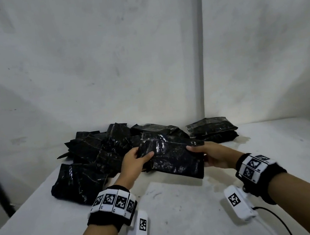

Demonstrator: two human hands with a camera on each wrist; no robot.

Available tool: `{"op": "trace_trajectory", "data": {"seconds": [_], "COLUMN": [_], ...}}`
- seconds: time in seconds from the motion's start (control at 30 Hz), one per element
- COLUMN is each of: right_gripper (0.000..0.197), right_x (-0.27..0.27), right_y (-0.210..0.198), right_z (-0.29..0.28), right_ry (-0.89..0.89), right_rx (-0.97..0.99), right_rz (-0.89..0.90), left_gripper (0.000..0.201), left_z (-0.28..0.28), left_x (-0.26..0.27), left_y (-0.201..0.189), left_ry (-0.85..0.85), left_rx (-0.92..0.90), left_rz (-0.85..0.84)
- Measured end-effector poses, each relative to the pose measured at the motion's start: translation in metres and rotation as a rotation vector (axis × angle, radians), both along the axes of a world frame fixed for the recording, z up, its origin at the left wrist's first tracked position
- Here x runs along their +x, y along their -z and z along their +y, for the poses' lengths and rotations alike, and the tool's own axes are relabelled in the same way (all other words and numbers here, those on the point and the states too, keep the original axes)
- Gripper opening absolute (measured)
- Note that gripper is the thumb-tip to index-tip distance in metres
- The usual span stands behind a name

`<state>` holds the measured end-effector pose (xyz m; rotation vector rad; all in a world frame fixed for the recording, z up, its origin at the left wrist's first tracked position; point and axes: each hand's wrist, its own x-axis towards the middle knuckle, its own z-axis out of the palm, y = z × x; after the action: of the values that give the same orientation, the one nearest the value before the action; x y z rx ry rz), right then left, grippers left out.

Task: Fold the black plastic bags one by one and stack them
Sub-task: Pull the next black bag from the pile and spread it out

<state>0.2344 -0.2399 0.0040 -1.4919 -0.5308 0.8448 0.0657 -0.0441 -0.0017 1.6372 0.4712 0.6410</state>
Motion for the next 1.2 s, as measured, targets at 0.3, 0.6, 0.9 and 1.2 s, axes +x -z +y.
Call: {"op": "trace_trajectory", "data": {"seconds": [0.3,0.6,0.9,1.2], "right_gripper": [0.04,0.056,0.055,0.034], "right_x": [0.016,0.012,-0.002,0.006], "right_y": [0.003,-0.006,-0.025,-0.029], "right_z": [-0.029,-0.03,-0.02,-0.026], "right_ry": [-0.005,-0.126,-0.157,0.127], "right_rx": [-0.169,-0.382,-0.139,0.058], "right_rz": [-0.104,-0.371,-0.539,-0.317], "left_gripper": [0.014,0.04,0.017,0.049], "left_z": [-0.014,-0.025,-0.031,-0.043], "left_x": [0.017,0.025,0.029,0.055], "left_y": [0.004,0.011,-0.011,-0.02], "left_ry": [-0.074,0.04,0.191,-0.15], "left_rx": [-0.014,0.046,0.036,0.24], "left_rz": [-0.029,-0.011,-0.004,0.042]}}
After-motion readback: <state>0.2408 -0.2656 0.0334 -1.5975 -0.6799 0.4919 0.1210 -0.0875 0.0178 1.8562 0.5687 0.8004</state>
